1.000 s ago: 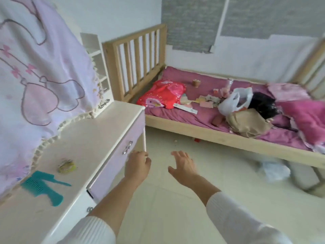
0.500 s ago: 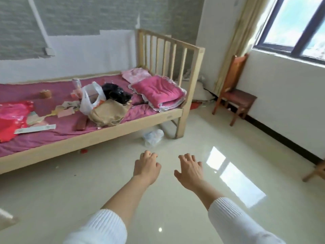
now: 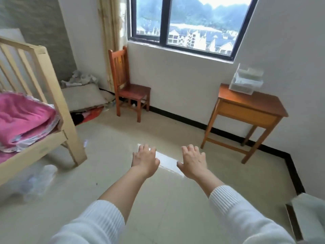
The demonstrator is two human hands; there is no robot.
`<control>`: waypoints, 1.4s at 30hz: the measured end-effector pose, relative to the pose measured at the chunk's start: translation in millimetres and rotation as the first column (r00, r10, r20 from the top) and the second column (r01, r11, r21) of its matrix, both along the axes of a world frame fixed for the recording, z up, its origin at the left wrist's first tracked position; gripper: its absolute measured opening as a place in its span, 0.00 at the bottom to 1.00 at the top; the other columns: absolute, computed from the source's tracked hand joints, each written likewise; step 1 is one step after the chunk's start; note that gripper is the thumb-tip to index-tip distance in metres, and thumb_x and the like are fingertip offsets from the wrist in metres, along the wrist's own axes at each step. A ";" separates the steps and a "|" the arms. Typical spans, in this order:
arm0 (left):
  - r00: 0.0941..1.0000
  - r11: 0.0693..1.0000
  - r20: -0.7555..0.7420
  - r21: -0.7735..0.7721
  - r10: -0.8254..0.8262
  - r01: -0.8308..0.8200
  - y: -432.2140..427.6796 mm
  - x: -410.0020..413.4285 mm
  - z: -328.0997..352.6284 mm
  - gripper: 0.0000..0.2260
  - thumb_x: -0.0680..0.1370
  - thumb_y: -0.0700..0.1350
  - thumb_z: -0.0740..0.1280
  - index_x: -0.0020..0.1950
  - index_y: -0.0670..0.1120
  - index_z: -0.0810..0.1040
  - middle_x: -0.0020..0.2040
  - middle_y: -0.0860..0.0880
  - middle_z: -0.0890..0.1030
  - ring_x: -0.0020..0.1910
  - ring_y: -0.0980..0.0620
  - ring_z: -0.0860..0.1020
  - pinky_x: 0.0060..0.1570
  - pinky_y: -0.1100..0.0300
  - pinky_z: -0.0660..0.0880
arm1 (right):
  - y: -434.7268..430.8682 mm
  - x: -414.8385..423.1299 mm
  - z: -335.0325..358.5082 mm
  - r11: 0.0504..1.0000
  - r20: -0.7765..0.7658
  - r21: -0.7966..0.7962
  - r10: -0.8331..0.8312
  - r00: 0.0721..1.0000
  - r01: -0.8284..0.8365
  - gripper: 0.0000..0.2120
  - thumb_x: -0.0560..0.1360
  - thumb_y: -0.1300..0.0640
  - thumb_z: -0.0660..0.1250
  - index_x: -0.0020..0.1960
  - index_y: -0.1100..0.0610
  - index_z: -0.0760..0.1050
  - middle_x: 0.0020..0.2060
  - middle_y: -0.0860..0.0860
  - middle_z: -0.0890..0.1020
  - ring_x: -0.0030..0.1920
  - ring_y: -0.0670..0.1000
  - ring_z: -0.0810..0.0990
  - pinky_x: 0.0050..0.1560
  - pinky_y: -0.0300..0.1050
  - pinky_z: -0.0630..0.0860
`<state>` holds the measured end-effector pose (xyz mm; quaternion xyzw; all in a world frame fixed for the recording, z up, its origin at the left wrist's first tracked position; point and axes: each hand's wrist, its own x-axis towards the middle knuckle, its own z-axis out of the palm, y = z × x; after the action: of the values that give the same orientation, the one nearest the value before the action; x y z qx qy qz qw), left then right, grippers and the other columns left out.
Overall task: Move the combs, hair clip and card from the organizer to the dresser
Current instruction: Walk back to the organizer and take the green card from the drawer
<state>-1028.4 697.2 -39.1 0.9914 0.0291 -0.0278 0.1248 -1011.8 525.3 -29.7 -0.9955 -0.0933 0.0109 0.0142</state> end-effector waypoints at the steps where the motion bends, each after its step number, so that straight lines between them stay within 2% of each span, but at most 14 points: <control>1: 0.999 0.999 0.013 0.030 -0.046 0.045 -11.1 29.6 1.0 0.18 0.76 0.48 0.57 0.65 0.46 0.70 0.65 0.46 0.70 0.64 0.45 0.67 0.60 0.50 0.68 | -12.8 26.1 2.0 1.000 0.007 -0.001 -0.026 1.000 0.026 0.22 0.74 0.45 0.61 0.64 0.55 0.66 0.61 0.55 0.71 0.60 0.56 0.68 0.55 0.53 0.68; 5: 0.977 0.971 0.059 0.143 -0.202 0.192 -44.2 155.6 13.1 0.18 0.77 0.49 0.57 0.64 0.46 0.70 0.65 0.44 0.70 0.63 0.44 0.68 0.60 0.50 0.68 | -55.8 139.5 17.9 0.990 0.051 0.011 -0.141 0.989 0.141 0.26 0.75 0.45 0.61 0.69 0.55 0.64 0.65 0.55 0.70 0.64 0.56 0.67 0.60 0.55 0.67; 11: 0.944 0.941 0.087 0.155 -0.317 0.302 -109.5 338.3 38.6 0.17 0.76 0.49 0.57 0.63 0.46 0.70 0.63 0.45 0.71 0.62 0.44 0.68 0.58 0.50 0.69 | -108.6 285.3 41.1 0.957 0.061 0.053 -0.288 0.956 0.285 0.26 0.75 0.45 0.61 0.69 0.55 0.63 0.66 0.55 0.69 0.65 0.56 0.66 0.62 0.55 0.66; 18: 0.875 0.886 0.153 0.154 -0.459 0.438 -208.2 511.3 70.8 0.17 0.77 0.48 0.56 0.64 0.46 0.70 0.63 0.45 0.72 0.61 0.44 0.69 0.53 0.52 0.69 | -216.2 418.5 69.7 0.900 0.087 0.038 -0.435 0.896 0.433 0.25 0.76 0.46 0.60 0.69 0.55 0.63 0.65 0.55 0.69 0.65 0.57 0.66 0.62 0.55 0.66; 21: 0.848 0.868 0.186 0.150 -0.496 0.474 -259.5 575.1 73.8 0.17 0.76 0.48 0.56 0.63 0.46 0.70 0.63 0.45 0.72 0.60 0.44 0.70 0.52 0.52 0.69 | -264.8 480.4 73.3 0.884 0.118 0.030 -0.467 0.876 0.467 0.27 0.76 0.45 0.60 0.71 0.54 0.60 0.66 0.55 0.69 0.65 0.57 0.66 0.61 0.55 0.67; 24: 0.827 0.855 0.216 0.137 -0.518 0.500 -316.6 635.2 75.4 0.18 0.77 0.49 0.56 0.65 0.46 0.70 0.64 0.44 0.72 0.62 0.44 0.70 0.55 0.50 0.71 | -314.8 540.8 71.8 0.878 0.149 0.058 -0.478 0.866 0.475 0.28 0.75 0.45 0.60 0.72 0.54 0.59 0.67 0.55 0.69 0.66 0.57 0.67 0.61 0.55 0.67; 29: 0.821 0.846 0.212 0.075 -0.530 0.527 -410.4 724.7 73.0 0.19 0.77 0.51 0.56 0.66 0.46 0.69 0.64 0.44 0.72 0.62 0.44 0.70 0.56 0.49 0.71 | -398.5 633.9 70.6 0.860 0.135 0.080 -0.511 0.849 0.505 0.29 0.75 0.45 0.62 0.71 0.54 0.60 0.67 0.55 0.69 0.66 0.57 0.67 0.61 0.55 0.67; 35: 0.805 0.828 0.202 0.075 -0.558 0.555 -491.1 817.5 66.2 0.18 0.77 0.51 0.57 0.65 0.46 0.70 0.63 0.45 0.73 0.61 0.44 0.70 0.54 0.50 0.71 | -476.1 724.4 61.9 0.837 0.088 0.125 -0.544 0.834 0.533 0.29 0.74 0.46 0.62 0.71 0.54 0.60 0.68 0.55 0.68 0.66 0.57 0.66 0.62 0.56 0.66; 39: 0.803 0.817 0.185 0.006 -0.567 0.576 -542.4 874.6 54.7 0.18 0.77 0.49 0.57 0.66 0.45 0.69 0.63 0.44 0.72 0.61 0.44 0.70 0.54 0.50 0.72 | -527.9 784.7 49.5 0.818 0.076 0.140 -0.570 0.818 0.558 0.28 0.74 0.45 0.61 0.71 0.53 0.61 0.66 0.55 0.69 0.65 0.57 0.66 0.60 0.56 0.66; 42: 0.809 0.805 0.185 -0.116 -0.558 0.582 -581.0 915.6 44.4 0.18 0.77 0.47 0.57 0.67 0.45 0.69 0.64 0.44 0.72 0.62 0.44 0.69 0.55 0.50 0.73 | -563.3 831.8 42.6 0.812 0.075 0.129 -0.580 0.811 0.569 0.27 0.74 0.45 0.61 0.70 0.53 0.62 0.66 0.55 0.69 0.65 0.57 0.66 0.60 0.55 0.66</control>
<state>-112.8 116.3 5.3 0.9395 -0.2817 0.0040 0.1949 -180.1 -37.9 12.9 -0.9741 0.2109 -0.0539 0.0616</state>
